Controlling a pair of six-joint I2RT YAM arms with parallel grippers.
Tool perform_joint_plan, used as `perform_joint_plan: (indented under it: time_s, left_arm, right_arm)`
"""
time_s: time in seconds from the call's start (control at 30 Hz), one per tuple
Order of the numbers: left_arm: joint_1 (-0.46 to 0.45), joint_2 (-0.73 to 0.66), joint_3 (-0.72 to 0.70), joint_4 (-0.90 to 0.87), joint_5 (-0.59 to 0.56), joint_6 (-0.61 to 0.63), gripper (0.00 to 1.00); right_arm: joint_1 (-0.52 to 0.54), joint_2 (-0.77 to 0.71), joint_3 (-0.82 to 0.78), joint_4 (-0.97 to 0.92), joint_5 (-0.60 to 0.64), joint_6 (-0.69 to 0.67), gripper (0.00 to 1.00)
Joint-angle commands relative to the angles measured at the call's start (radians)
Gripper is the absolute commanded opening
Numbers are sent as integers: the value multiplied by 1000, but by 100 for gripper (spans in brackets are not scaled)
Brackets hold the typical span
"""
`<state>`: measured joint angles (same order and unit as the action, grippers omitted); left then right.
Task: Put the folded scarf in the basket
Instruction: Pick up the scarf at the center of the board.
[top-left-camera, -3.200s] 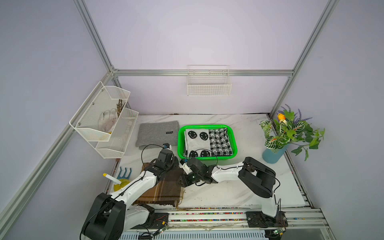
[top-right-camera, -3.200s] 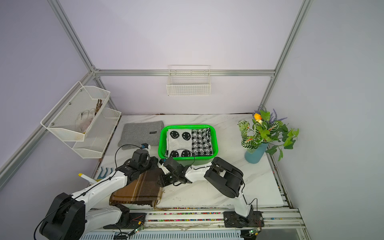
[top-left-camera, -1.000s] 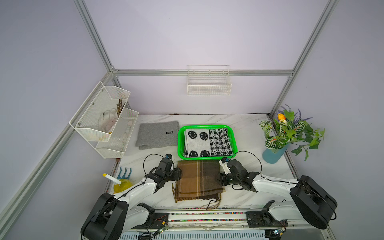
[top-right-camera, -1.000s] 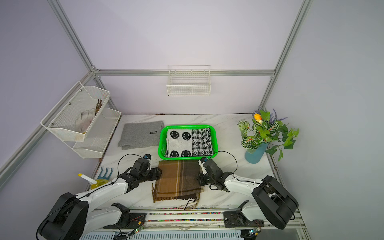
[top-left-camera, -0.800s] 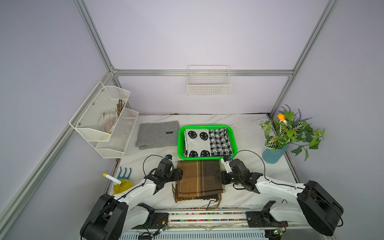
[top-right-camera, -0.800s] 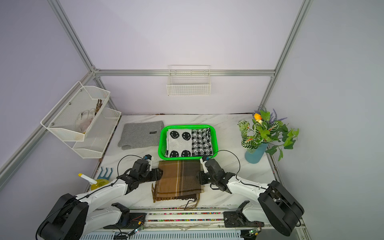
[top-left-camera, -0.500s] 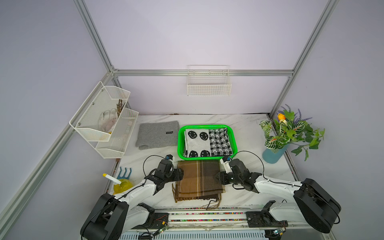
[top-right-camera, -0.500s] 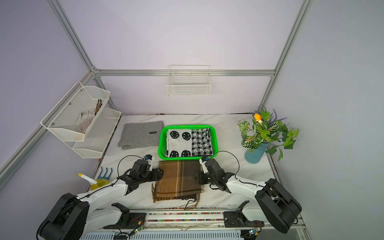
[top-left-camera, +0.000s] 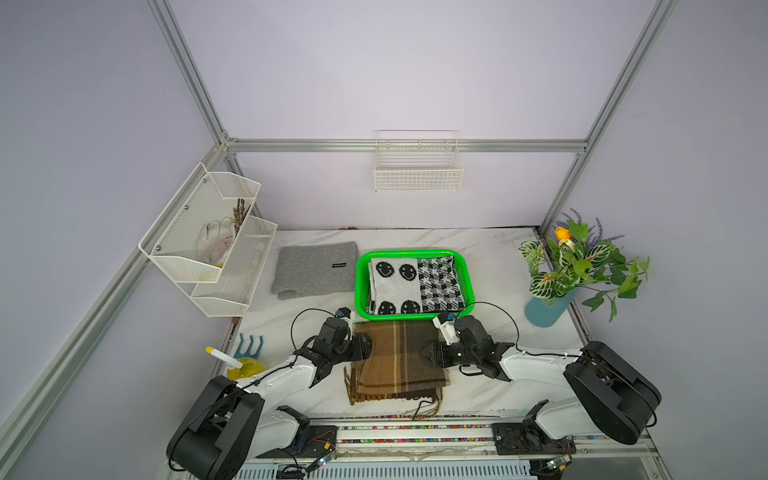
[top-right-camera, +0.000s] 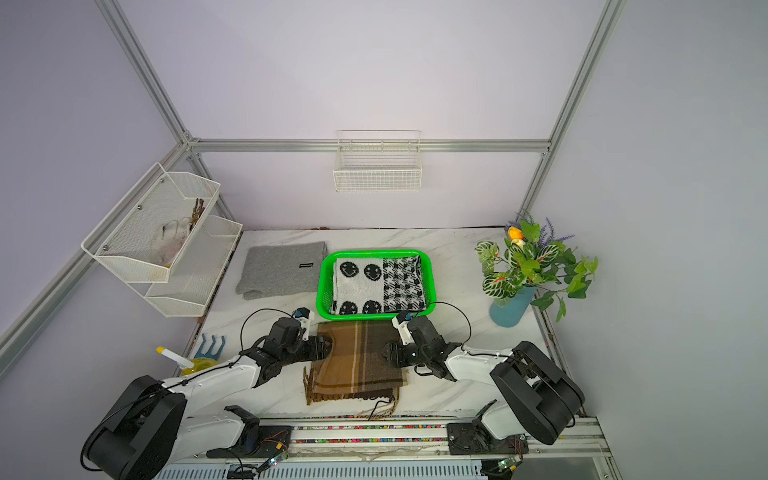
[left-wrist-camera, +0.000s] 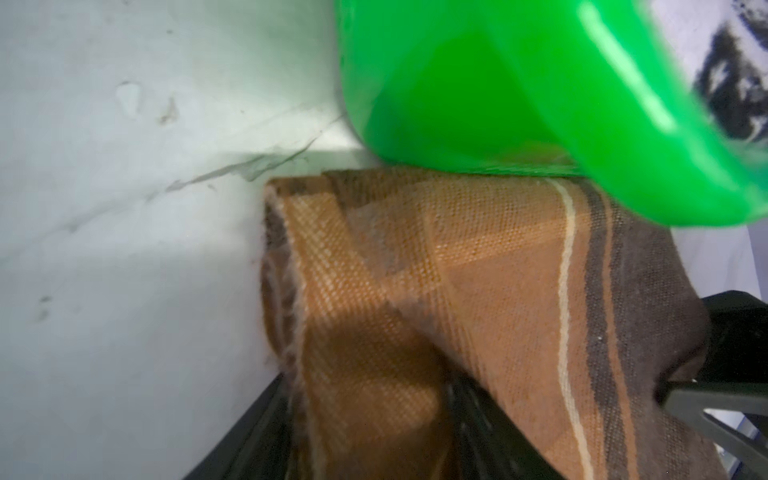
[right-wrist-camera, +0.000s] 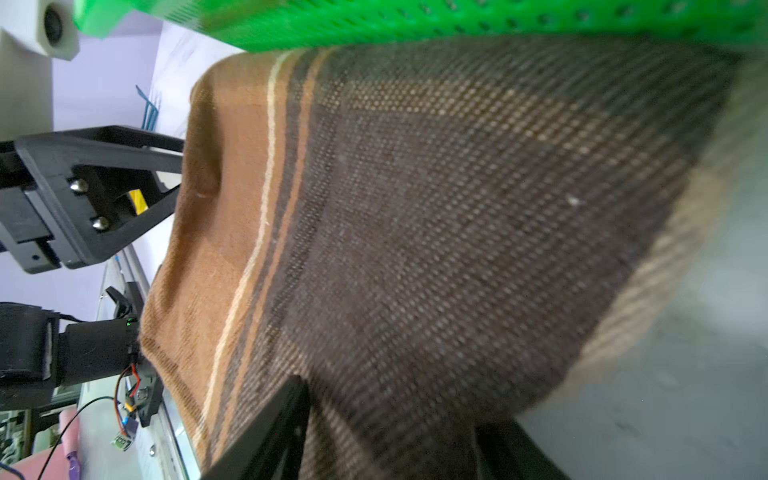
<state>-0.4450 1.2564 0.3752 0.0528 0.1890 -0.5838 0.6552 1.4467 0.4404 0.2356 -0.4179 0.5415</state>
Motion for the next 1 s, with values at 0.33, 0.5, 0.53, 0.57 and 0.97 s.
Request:
perform_joint_plan:
  time_s: [0.33, 0.5, 0.53, 0.57, 0.97]
  left_arm:
    - [-31, 7, -17, -58, 48, 0, 40]
    - [-26, -142, -44, -143, -87, -38, 46]
    - [-25, -188, -54, -158, -123, -44, 46]
    - [-24, -227, -68, -157, -149, -52, 48]
    - [-12, -397, -101, -133, -103, -71, 100]
  right_arm:
    - [17, 30, -3, -16, -41, 2, 42]
    - [17, 11, -5, -35, -4, -5, 37]
    - [18, 9, -6, -36, -5, -5, 37]
    - [17, 10, -6, -35, -5, -6, 37]
    - [17, 1, -8, -38, -2, -6, 34]
